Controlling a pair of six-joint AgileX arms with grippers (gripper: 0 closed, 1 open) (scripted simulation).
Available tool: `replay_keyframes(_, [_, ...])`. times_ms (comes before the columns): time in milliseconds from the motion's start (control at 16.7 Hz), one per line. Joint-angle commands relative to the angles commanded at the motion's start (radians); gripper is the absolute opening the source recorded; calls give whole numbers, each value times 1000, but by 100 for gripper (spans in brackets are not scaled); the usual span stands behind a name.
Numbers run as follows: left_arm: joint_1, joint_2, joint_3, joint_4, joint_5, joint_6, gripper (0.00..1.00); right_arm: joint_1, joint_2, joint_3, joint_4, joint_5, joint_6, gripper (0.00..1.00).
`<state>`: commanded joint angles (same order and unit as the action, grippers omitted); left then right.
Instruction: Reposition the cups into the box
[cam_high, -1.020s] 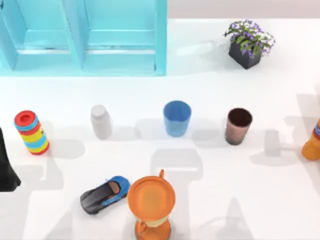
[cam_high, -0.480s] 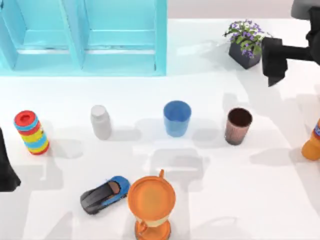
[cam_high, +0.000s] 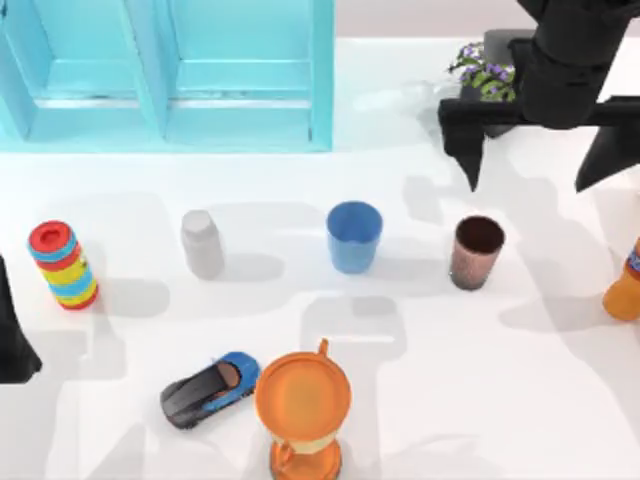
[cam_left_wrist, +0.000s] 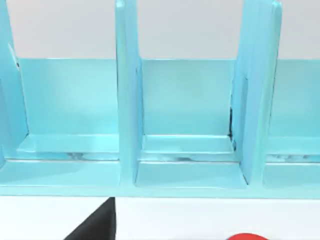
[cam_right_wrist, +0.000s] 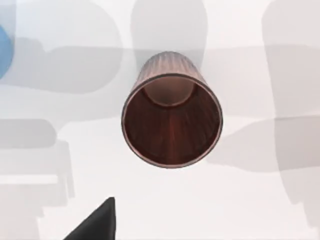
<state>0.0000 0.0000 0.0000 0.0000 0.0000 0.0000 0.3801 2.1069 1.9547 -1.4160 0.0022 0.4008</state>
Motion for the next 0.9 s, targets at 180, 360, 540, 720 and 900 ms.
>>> replay_keyframes(180, [0,0,0,0,0,0,100,2,9,9,-4,0,-1,100])
replay_keyframes(360, [0,0,0,0,0,0,100,-4,7,7,-2,-1,-1,100])
replay_keyframes(540, [0,0,0,0,0,0,100,0,12,-32,38,0,-3,100])
replay_keyframes(720, [0,0,0,0,0,0,100,1,25,-144,167,0,-1,100])
replay_keyframes(900, [0,0,0,0,0,0,100,3,42,-269,314,0,1,100])
